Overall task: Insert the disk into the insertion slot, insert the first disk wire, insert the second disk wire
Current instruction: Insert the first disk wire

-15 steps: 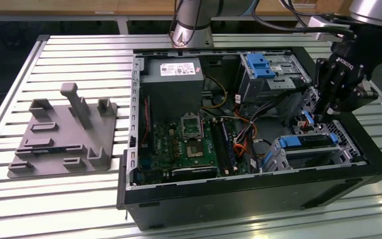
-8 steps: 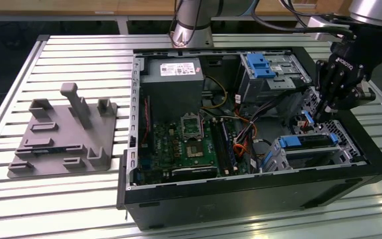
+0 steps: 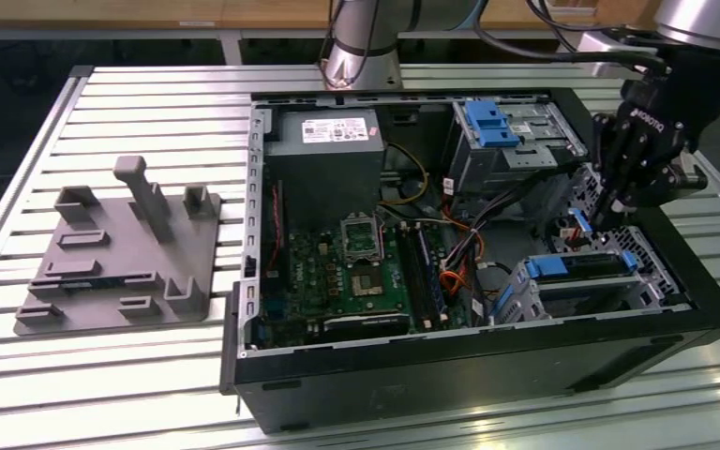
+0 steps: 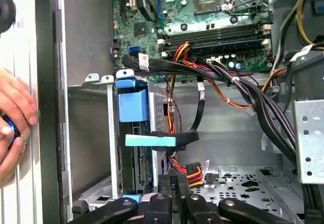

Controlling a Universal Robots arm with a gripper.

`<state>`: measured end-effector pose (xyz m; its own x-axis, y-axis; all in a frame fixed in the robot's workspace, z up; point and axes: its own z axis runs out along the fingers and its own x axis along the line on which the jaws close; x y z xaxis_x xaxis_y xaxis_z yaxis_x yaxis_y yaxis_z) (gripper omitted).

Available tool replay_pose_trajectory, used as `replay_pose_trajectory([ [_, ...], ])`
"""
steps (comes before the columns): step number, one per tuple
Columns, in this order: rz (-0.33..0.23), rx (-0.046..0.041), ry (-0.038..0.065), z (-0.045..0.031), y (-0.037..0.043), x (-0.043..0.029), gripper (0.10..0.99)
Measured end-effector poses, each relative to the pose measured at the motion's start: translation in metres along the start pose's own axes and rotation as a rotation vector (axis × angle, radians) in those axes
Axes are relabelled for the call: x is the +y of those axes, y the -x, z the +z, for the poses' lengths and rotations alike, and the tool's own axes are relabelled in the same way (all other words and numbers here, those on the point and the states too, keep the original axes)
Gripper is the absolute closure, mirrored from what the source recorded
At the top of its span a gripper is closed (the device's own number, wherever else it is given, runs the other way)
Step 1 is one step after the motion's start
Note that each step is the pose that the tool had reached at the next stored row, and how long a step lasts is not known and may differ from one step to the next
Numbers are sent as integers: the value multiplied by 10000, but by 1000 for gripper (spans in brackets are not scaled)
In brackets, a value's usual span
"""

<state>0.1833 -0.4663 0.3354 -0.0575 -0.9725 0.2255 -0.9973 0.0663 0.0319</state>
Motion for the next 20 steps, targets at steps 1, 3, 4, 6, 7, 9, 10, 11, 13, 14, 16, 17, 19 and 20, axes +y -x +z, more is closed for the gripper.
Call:
replay_pose_trajectory([
  [1, -125, 15, -30, 0, 0, 3, 918],
  [3, -438, 71, -105, 1, 0, 5, 918],
  [4, -561, 109, -137, 0, -1, 11, 918],
  [6, -604, 156, -148, 3, -4, 69, 918],
  [7, -602, 156, -155, 5, -6, 106, 918],
  [9, -595, 154, -182, 9, -19, 164, 918],
  [10, -593, 155, -191, 9, -30, 178, 918],
  [11, -592, 155, -196, 5, -38, 185, 918],
  [13, -595, 145, -198, -17, -57, 184, 918],
  [14, -595, 136, -198, -30, -67, 184, 918],
  [16, -595, 108, -197, -46, -89, 184, 918],
  [17, -595, 100, -196, -47, -102, 183, 918],
  [19, -596, 86, -196, -41, -128, 181, 918],
  [20, -597, 70, -196, -38, -140, 180, 918],
])
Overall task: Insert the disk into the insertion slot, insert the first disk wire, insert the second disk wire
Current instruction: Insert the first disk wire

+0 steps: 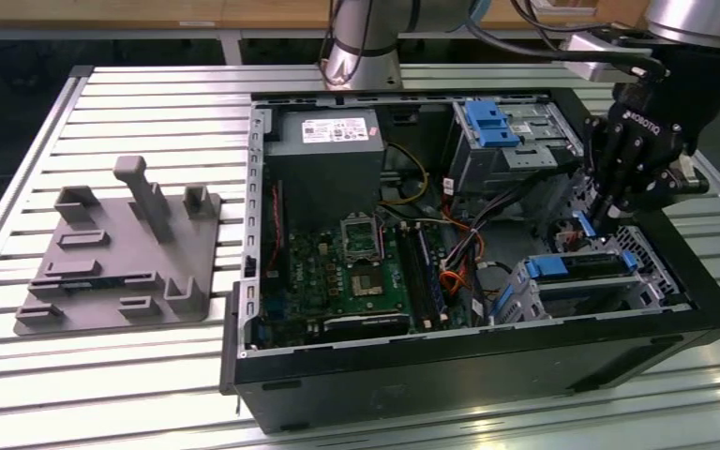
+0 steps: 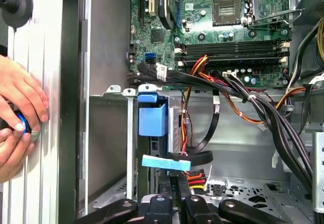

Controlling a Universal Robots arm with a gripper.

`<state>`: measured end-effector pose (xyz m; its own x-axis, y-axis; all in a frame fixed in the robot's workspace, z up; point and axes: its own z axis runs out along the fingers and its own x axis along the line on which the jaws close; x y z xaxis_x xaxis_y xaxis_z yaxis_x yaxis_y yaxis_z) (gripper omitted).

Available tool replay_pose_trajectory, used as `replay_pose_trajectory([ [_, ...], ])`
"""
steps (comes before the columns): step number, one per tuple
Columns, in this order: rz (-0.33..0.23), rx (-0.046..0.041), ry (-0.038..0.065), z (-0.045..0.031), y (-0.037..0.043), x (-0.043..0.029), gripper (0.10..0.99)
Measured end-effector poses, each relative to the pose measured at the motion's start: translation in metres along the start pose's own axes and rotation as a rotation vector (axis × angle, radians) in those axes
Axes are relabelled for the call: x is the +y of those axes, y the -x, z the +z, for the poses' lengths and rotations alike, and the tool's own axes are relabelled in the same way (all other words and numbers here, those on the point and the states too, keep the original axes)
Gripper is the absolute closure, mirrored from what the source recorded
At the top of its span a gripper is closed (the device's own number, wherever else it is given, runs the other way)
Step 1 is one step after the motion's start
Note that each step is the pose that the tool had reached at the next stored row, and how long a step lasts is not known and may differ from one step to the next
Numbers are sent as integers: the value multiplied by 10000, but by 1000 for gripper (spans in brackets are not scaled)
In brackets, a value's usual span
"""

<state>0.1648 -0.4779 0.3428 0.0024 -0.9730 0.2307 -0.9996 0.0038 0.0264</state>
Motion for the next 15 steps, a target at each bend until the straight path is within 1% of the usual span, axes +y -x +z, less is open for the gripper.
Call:
replay_pose_trajectory([
  [4, -2, -99, 0, 9, -41, -13, 918],
  [9, -6, -239, 0, 19, -87, -59, 918],
  [12, -8, -354, -1, 38, -142, -61, 918],
  [14, -12, -462, -1, 55, -183, -62, 918],
  [15, -14, -532, -3, 61, -199, -62, 918],
])
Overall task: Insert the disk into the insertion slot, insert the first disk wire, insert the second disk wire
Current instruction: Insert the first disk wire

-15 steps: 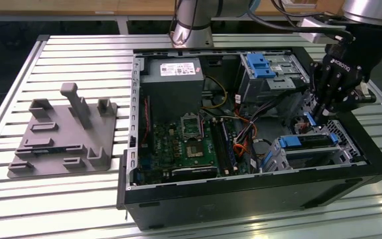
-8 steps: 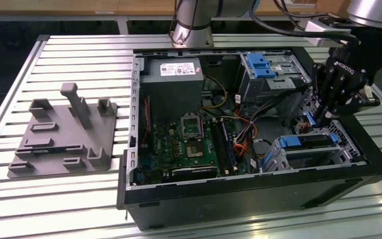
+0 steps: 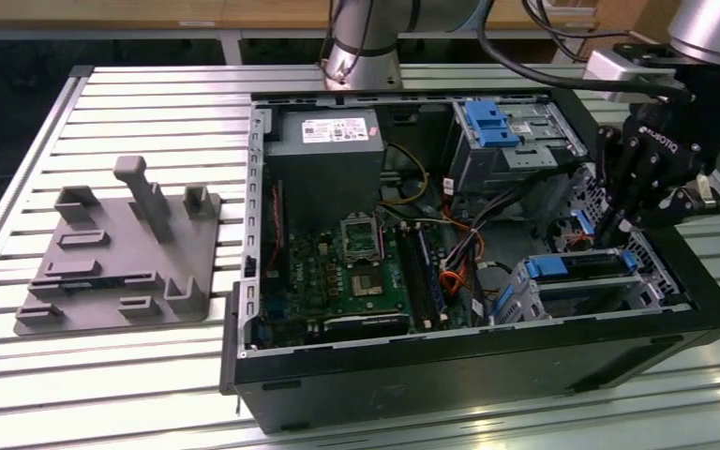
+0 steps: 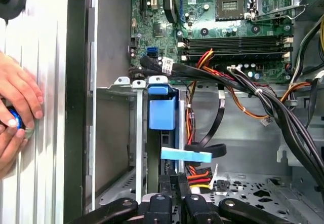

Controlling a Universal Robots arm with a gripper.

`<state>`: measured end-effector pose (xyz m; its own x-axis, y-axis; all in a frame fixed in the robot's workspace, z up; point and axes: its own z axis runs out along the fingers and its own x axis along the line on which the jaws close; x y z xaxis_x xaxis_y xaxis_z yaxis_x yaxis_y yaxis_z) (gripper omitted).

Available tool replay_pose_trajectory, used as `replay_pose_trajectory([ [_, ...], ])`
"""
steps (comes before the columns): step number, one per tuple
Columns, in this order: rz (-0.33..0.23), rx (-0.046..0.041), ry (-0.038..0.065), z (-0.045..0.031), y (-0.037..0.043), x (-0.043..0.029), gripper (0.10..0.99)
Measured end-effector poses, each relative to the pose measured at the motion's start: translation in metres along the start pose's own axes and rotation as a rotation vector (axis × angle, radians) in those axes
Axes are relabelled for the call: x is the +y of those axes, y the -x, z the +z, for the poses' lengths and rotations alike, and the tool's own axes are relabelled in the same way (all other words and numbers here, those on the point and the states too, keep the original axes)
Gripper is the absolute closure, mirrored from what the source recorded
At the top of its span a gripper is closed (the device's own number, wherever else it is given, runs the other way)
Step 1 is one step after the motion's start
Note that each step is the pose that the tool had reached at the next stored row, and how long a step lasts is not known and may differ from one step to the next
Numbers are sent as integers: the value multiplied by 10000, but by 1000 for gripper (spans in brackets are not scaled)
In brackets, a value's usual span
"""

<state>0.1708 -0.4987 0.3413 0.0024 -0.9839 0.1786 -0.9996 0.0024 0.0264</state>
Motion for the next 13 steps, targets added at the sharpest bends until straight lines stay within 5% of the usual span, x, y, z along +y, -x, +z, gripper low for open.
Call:
replay_pose_trajectory([
  [8, -14, -695, -20, 32, -98, 0, 918],
  [13, -22, -993, -21, 47, -156, -1, 918],
])
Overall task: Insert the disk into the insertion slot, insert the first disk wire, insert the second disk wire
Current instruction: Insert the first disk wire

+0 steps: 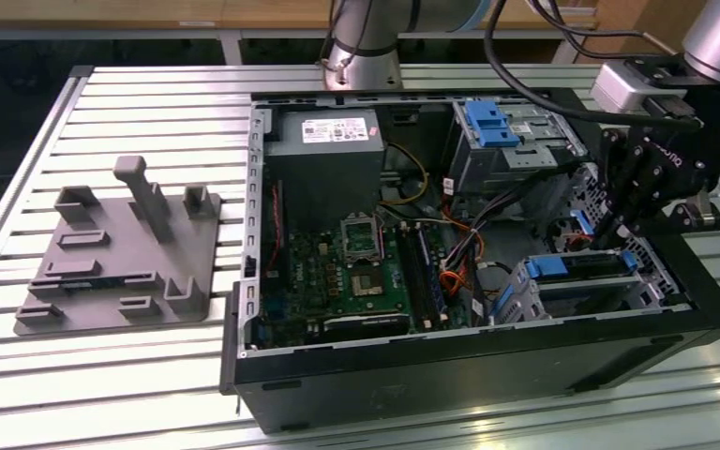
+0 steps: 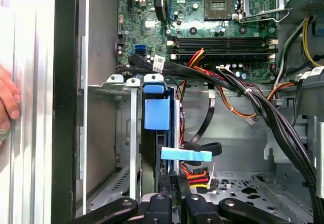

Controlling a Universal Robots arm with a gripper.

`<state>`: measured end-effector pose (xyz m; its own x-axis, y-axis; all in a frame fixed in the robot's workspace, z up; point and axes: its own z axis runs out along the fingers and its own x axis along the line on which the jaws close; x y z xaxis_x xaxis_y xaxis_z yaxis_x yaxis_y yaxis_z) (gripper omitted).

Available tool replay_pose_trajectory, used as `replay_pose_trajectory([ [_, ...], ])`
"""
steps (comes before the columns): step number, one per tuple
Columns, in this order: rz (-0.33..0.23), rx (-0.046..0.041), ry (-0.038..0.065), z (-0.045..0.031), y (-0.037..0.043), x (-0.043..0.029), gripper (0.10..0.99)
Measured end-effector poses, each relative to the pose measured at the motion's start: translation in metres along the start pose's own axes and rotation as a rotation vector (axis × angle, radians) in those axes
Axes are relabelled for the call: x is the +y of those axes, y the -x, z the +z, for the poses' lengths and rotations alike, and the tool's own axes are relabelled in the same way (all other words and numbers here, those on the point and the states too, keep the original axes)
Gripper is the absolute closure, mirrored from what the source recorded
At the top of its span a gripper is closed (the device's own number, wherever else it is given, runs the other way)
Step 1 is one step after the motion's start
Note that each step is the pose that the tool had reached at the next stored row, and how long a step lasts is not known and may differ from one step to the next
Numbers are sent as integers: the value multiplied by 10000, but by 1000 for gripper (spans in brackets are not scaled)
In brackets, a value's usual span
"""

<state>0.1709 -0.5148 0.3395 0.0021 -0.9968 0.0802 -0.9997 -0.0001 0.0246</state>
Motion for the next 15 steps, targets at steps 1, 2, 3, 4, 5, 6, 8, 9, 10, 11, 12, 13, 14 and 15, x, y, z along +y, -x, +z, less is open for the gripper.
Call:
replay_pose_trajectory([
  [1, 0, -5, 0, 0, -3, 0, 918],
  [2, 1, -6, 0, 0, -3, -1, 918],
  [3, 2, -6, 0, 0, -3, -1, 918],
  [4, 1, -6, -1, 0, -3, -1, 918],
  [5, 1, -6, 0, 0, -3, -2, 918],
  [6, 0, -6, -1, 1, -3, -2, 918],
  [8, 0, -13, 0, 0, -4, -2, 918],
  [9, -1, -44, -1, 2, -11, -3, 918],
  [10, -2, -67, 0, 2, -17, -3, 918],
  [11, -3, -78, 0, 2, -23, -4, 918],
  [12, -2, -87, -1, 3, -30, -4, 918],
  [13, -1, -95, 0, 3, -36, -5, 918],
  [14, -2, -99, -1, 4, -43, -5, 918],
  [15, -2, -99, -1, 4, -50, -6, 918],
])
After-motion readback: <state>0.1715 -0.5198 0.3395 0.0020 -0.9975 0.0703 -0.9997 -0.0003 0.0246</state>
